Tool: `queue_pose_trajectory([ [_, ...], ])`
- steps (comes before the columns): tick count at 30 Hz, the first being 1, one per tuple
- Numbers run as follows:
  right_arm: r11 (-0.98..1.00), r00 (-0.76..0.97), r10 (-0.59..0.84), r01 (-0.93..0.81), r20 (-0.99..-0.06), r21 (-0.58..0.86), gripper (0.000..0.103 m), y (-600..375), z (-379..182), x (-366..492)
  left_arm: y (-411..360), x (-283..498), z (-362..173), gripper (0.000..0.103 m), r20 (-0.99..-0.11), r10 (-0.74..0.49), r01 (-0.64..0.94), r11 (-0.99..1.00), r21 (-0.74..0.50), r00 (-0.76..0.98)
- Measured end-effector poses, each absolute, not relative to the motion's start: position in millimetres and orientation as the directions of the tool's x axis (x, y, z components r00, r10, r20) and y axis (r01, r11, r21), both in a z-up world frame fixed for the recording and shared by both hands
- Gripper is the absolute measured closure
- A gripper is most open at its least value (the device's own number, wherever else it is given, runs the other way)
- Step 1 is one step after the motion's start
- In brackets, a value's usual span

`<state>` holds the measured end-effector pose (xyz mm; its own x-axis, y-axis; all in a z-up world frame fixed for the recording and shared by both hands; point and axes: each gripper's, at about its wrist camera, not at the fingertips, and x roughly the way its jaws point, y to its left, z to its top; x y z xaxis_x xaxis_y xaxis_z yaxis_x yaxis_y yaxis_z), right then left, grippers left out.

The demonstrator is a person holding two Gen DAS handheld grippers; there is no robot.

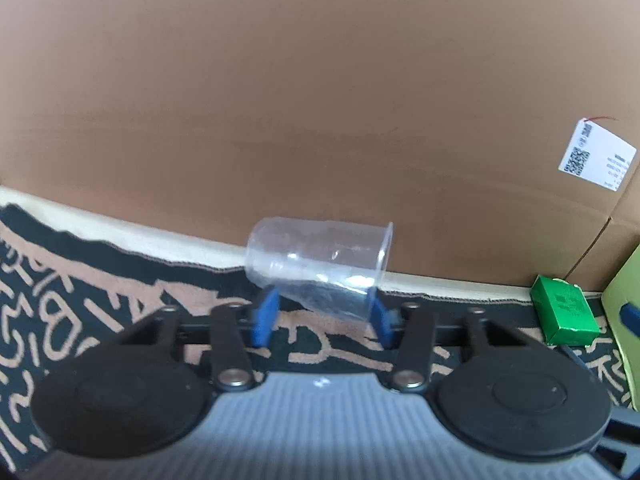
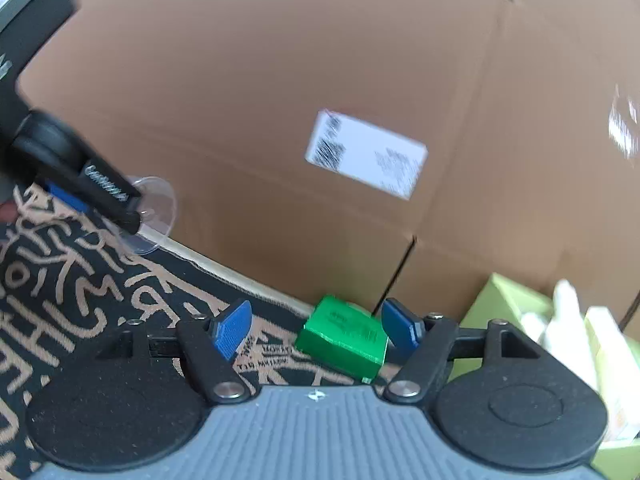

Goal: Organize objects
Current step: 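Grasp the clear plastic cup with the left tool while the right tool grasps the green box, then carry the clear cup and green box into the shoebox and release both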

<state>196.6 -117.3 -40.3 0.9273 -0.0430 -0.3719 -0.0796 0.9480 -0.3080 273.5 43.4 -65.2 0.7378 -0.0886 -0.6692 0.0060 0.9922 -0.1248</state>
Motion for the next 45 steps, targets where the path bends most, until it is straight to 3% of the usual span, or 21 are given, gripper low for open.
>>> queue_pose_trajectory([
  [4, 0.969, 0.885, -0.099, -0.017, -0.454, -0.245, 0.024, -122.2, -42.2, 213.1, 42.6, 274.1, -70.2, 0.072, -0.684, -0.104, 0.023, 0.992, -0.127, 0.722],
  [6, 0.985, 0.856, -0.092, 0.002, -0.509, -0.174, 0.016, -127.3, -42.5, 225.4, 43.6, 273.3, -73.0, 0.073, -0.683, -0.115, 0.031, 0.991, -0.133, 0.721],
  [8, 0.988, 0.827, -0.126, 0.055, -0.547, -0.143, 0.016, -129.8, -43.5, 236.3, 44.4, 268.3, -72.8, 0.075, -0.679, -0.120, 0.047, 0.991, -0.125, 0.724],
  [9, 0.985, 0.819, -0.156, 0.090, -0.552, -0.145, 0.015, -130.4, -43.8, 239.7, 45.3, 265.0, -72.2, 0.086, -0.678, -0.129, 0.058, 0.990, -0.126, 0.724],
  [12, 0.979, 0.786, -0.204, 0.177, -0.583, -0.104, 0.012, -138.4, -46.5, 251.6, 48.7, 254.4, -70.7, 0.094, -0.674, -0.189, 0.116, 0.982, -0.152, 0.714],
  [14, 0.980, 0.780, -0.169, 0.198, -0.602, -0.019, 0.016, -150.2, -47.8, 255.6, 47.8, 241.9, -69.8, 0.094, -0.673, -0.216, 0.163, 0.976, -0.143, 0.708],
  [15, 0.981, 0.783, -0.140, 0.191, -0.606, 0.020, 0.031, -155.3, -47.7, 254.4, 47.1, 235.0, -69.9, 0.094, -0.672, -0.228, 0.187, 0.973, -0.133, 0.705],
  [16, 0.985, 0.798, -0.121, 0.170, -0.590, 0.028, 0.037, -158.0, -45.8, 249.2, 46.7, 228.5, -70.4, 0.094, -0.671, -0.238, 0.206, 0.970, -0.129, 0.702],
  [27, 0.972, 0.796, 0.174, -0.233, -0.580, -0.028, 0.037, -169.3, -42.2, 119.8, 38.1, 150.4, -65.7, 0.094, -0.673, -0.357, 0.375, 0.918, -0.126, 0.648],
  [31, 0.969, 0.794, 0.191, -0.247, -0.577, -0.020, 0.036, -182.4, -40.5, 76.0, 25.2, 135.6, -67.4, 0.088, -0.659, -0.342, 0.375, 0.922, -0.098, 0.669],
  [32, 0.969, 0.793, 0.197, -0.246, -0.576, -0.007, 0.035, -180.7, -43.4, 78.2, 20.8, 136.1, -68.4, 0.075, -0.656, -0.322, 0.363, 0.929, -0.079, 0.683],
  [33, 0.971, 0.793, 0.199, -0.239, -0.575, 0.006, 0.035, -182.3, -44.8, 72.5, 16.3, 137.8, -69.2, 0.071, -0.655, -0.305, 0.351, 0.934, -0.064, 0.691],
  [36, 0.978, 0.807, 0.172, -0.209, -0.565, 0.000, 0.028, -175.4, -46.5, 73.5, 7.6, 137.0, -71.8, 0.071, -0.656, -0.279, 0.322, 0.945, -0.058, 0.702],
  [44, 0.978, 0.798, 0.170, -0.211, -0.578, -0.003, 0.028, -167.5, -49.8, 87.8, 5.9, 139.7, -76.2, 0.071, -0.652, -0.245, 0.278, 0.959, -0.055, 0.717],
  [45, 0.978, 0.798, 0.170, -0.208, -0.578, 0.000, 0.031, -167.2, -49.7, 88.0, 4.5, 140.6, -76.8, 0.078, -0.652, -0.242, 0.276, 0.960, -0.052, 0.719],
])
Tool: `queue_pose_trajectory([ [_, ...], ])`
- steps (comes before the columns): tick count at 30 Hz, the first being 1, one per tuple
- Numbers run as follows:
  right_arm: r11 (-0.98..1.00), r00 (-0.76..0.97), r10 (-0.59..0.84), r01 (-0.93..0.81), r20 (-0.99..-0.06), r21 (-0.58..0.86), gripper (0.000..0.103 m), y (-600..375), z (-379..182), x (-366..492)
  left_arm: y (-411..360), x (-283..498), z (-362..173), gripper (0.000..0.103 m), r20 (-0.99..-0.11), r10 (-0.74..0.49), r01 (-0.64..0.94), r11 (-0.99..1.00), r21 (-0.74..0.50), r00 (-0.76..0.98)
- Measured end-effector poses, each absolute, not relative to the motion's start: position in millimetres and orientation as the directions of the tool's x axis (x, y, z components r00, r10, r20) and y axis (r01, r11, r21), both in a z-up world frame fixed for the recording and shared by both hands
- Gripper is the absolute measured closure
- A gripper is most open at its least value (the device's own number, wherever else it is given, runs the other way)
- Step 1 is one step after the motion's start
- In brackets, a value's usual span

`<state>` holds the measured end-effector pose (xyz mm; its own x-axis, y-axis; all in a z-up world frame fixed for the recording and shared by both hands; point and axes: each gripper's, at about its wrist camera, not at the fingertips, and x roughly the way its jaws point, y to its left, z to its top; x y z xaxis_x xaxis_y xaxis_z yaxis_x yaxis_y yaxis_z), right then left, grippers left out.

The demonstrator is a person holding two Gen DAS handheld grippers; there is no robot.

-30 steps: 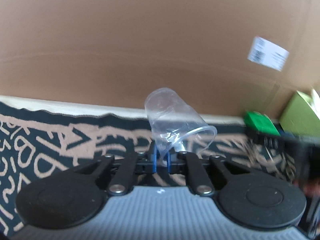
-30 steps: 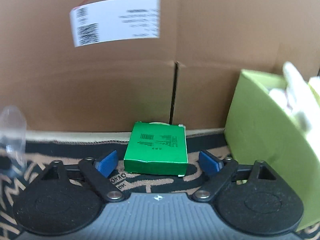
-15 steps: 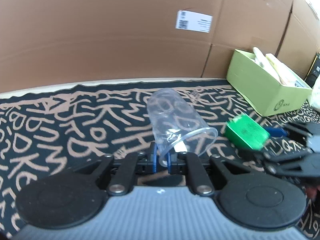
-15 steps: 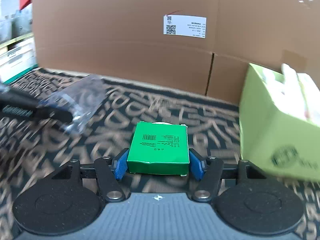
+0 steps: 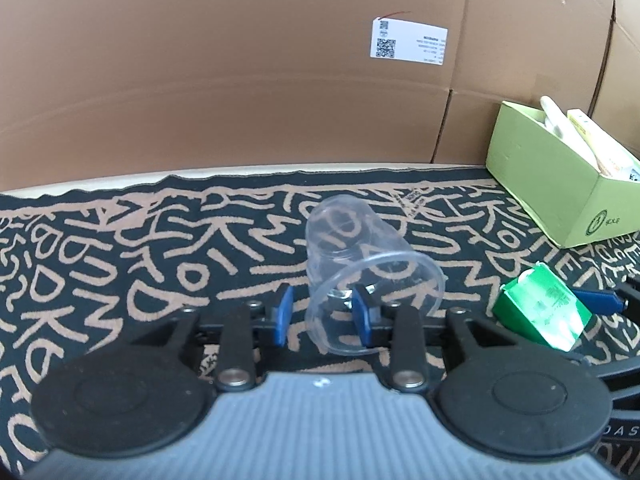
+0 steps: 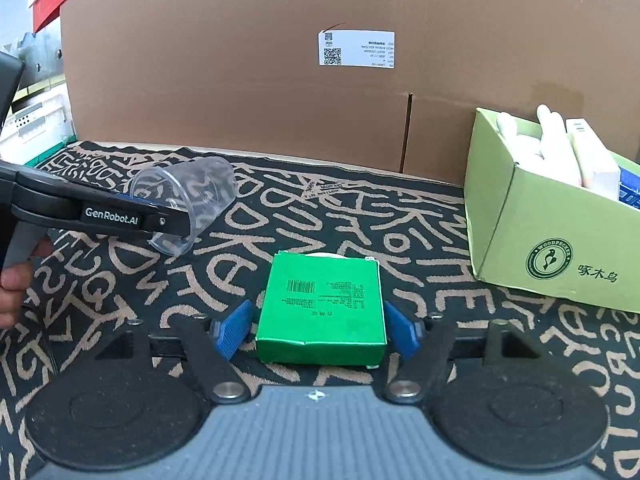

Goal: Organize objects
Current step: 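Carry the clear cup and green box into the shoebox and release both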

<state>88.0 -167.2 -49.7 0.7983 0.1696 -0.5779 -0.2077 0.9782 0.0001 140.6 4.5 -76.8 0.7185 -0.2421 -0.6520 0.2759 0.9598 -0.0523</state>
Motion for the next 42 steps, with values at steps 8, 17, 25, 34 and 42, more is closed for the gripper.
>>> queue_pose_trajectory([
  [8, 0.974, 0.802, 0.210, -0.220, -0.559, 0.050, 0.037, -177.4, -45.4, 71.0, -4.1, 117.4, -63.9, 0.096, -0.645, -0.299, 0.318, 0.944, -0.090, 0.703],
  [17, 0.980, 0.854, 0.196, -0.184, -0.481, 0.074, 0.037, -211.4, -23.0, 38.1, -42.1, 91.3, -32.7, 0.096, -0.595, -0.397, 0.401, 0.906, -0.135, 0.699],
  [25, 0.991, 0.913, 0.121, -0.088, -0.389, 0.102, 0.037, -266.3, -1.8, 10.8, -102.6, 75.9, -0.9, 0.096, -0.550, -0.463, 0.489, 0.865, -0.111, 0.695],
  [34, 0.999, 0.953, -0.025, 0.033, -0.301, 0.023, 0.037, -321.1, 23.0, 1.1, -191.4, 76.4, 27.8, 0.096, -0.503, -0.559, 0.606, 0.791, -0.084, 0.659],
  [42, 0.988, 0.947, -0.151, 0.153, -0.283, -0.015, 0.037, -373.2, 31.3, 17.8, -264.0, 101.5, 30.3, 0.096, -0.514, -0.574, 0.627, 0.774, -0.088, 0.637],
])
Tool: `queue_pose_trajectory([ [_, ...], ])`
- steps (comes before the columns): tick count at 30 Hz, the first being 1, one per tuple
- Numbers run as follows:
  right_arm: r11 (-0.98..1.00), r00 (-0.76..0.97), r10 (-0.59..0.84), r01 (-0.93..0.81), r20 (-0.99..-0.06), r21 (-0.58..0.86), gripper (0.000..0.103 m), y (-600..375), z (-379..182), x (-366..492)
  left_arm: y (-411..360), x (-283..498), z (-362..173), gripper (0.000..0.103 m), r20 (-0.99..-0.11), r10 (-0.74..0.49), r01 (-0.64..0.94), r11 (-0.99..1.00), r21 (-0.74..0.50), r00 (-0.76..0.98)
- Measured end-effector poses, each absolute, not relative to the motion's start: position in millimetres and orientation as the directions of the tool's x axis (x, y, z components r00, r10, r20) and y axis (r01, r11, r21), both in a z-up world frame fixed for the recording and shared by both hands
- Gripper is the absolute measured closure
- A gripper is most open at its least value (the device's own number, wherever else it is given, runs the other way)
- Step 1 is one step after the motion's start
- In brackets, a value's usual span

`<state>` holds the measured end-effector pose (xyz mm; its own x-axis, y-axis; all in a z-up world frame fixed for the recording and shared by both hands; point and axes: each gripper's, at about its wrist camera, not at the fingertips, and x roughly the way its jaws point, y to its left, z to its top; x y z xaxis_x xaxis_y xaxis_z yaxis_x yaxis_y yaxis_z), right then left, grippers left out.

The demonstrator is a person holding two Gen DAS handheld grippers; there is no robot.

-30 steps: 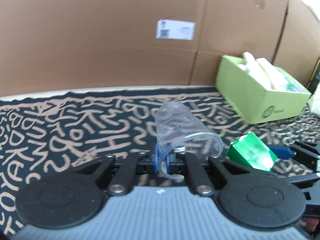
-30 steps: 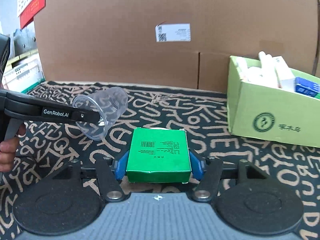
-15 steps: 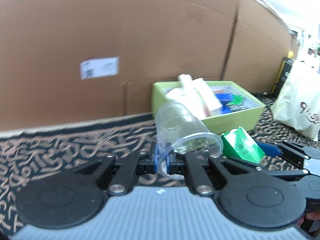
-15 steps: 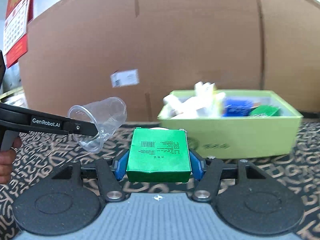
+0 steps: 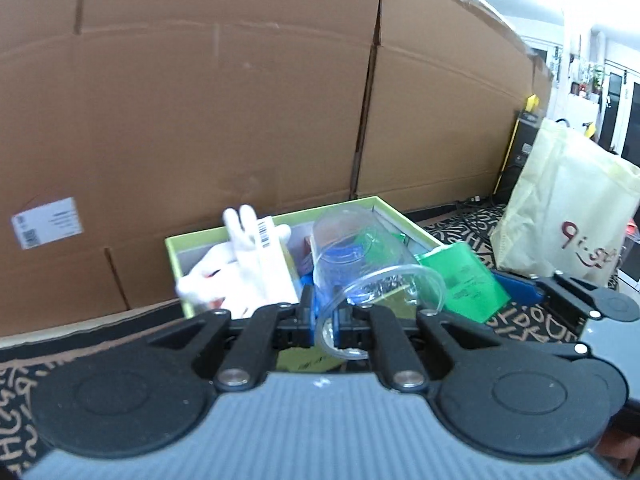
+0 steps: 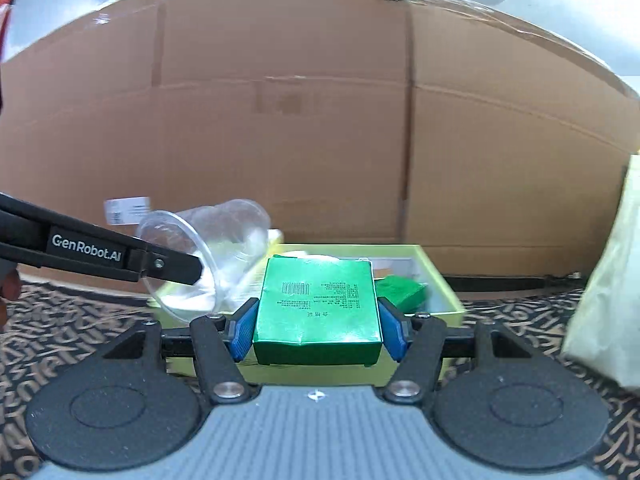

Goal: Organize objects
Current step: 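Carry the clear cup and green box into the shoebox and release both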

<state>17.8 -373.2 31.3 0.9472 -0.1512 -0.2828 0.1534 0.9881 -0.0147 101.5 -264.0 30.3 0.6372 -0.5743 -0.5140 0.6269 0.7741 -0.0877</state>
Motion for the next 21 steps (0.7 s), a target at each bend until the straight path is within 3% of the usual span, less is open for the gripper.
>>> queue_pose_trajectory([
  [8, 0.963, 0.908, -0.267, 0.259, -0.324, -0.066, 0.037, -411.7, 24.6, 42.2, -302.1, 138.6, 1.7, 0.096, -0.620, -0.571, 0.620, 0.767, -0.167, 0.538],
  [21, 0.966, 0.899, -0.258, 0.237, -0.354, -0.103, 0.037, -418.6, 18.8, 81.3, -330.9, 170.2, 2.3, 0.094, -0.616, -0.535, 0.585, 0.798, -0.144, 0.578],
])
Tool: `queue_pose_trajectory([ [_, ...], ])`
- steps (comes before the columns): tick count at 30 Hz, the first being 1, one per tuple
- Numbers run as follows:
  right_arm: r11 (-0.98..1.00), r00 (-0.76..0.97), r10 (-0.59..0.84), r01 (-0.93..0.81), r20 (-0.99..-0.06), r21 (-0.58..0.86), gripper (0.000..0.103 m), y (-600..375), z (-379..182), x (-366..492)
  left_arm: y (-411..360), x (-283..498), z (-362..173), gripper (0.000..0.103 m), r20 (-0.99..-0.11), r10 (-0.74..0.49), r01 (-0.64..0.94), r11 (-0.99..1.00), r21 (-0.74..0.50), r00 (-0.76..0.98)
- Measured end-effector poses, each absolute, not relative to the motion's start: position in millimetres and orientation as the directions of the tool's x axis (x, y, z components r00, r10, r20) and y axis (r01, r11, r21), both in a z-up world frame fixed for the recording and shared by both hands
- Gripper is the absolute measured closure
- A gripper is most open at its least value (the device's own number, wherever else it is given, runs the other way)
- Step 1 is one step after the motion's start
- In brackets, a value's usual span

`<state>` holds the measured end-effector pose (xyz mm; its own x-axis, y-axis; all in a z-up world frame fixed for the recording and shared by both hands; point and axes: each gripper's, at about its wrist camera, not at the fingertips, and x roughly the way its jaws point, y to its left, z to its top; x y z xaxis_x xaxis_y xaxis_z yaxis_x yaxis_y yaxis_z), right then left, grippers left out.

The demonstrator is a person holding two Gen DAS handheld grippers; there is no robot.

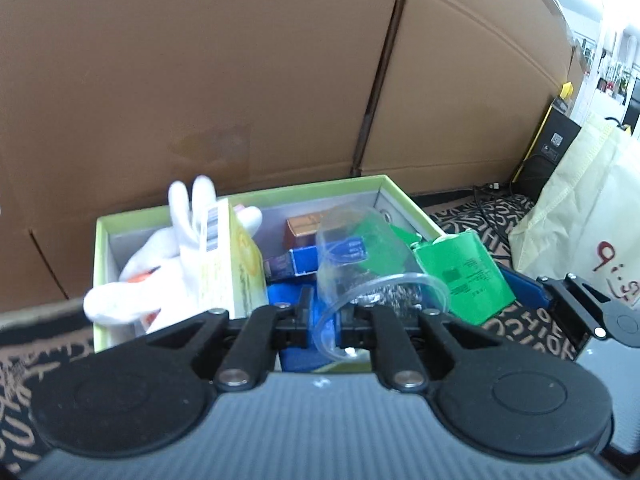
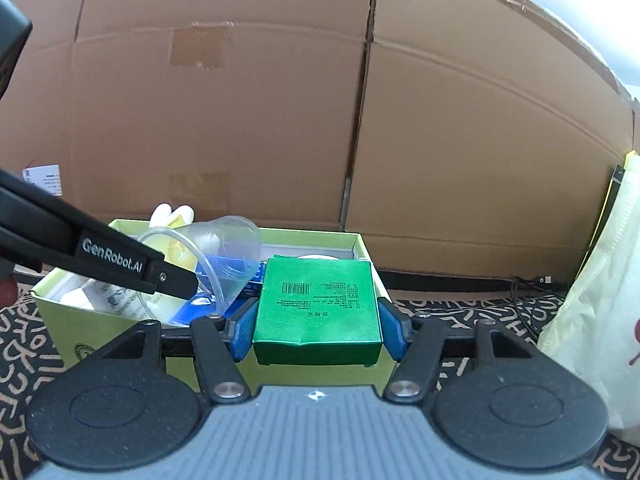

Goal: Organize objects

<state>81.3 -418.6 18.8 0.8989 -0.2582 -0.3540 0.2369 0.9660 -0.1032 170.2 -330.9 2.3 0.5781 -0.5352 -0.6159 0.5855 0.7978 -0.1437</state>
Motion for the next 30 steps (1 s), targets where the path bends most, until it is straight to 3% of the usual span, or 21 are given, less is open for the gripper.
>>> queue_pose_trajectory([
  [10, 0.966, 0.892, -0.256, 0.250, -0.372, -0.066, 0.037, -433.4, 17.9, 114.9, -351.2, 184.1, 4.6, 0.092, -0.580, -0.473, 0.559, 0.829, -0.036, 0.664],
  [14, 0.967, 0.892, -0.255, 0.246, -0.374, -0.073, 0.037, -434.3, 14.0, 126.1, -354.3, 188.2, -4.8, 0.085, -0.585, -0.442, 0.547, 0.837, 0.003, 0.680],
  [19, 0.963, 0.889, -0.269, 0.240, -0.371, -0.122, 0.036, -432.6, 4.5, 134.3, -346.5, 201.1, -23.2, 0.080, -0.631, -0.455, 0.539, 0.839, -0.068, 0.628],
  [20, 0.961, 0.890, -0.274, 0.240, -0.363, -0.138, 0.036, -432.1, 2.1, 134.5, -344.8, 199.3, -23.8, 0.077, -0.626, -0.466, 0.551, 0.832, -0.069, 0.625],
  [23, 0.963, 0.899, -0.266, 0.230, -0.347, -0.142, 0.031, -432.7, -0.5, 129.1, -338.6, 188.7, -19.8, 0.031, -0.585, -0.518, 0.587, 0.805, -0.086, 0.624],
  [24, 0.965, 0.902, -0.258, 0.227, -0.347, -0.129, 0.028, -433.8, 0.0, 127.5, -337.0, 183.4, -18.0, 0.020, -0.569, -0.526, 0.594, 0.800, -0.079, 0.633],
  [27, 0.966, 0.909, -0.255, 0.224, -0.329, -0.130, 0.022, -431.4, 3.9, 118.2, -331.9, 165.2, -13.7, 0.004, -0.515, -0.531, 0.607, 0.795, -0.028, 0.673],
  [30, 0.949, 0.911, -0.299, 0.254, -0.283, -0.185, 0.017, -423.9, 7.5, 105.1, -326.2, 153.3, -9.2, 0.000, -0.495, -0.545, 0.607, 0.794, -0.043, 0.677],
])
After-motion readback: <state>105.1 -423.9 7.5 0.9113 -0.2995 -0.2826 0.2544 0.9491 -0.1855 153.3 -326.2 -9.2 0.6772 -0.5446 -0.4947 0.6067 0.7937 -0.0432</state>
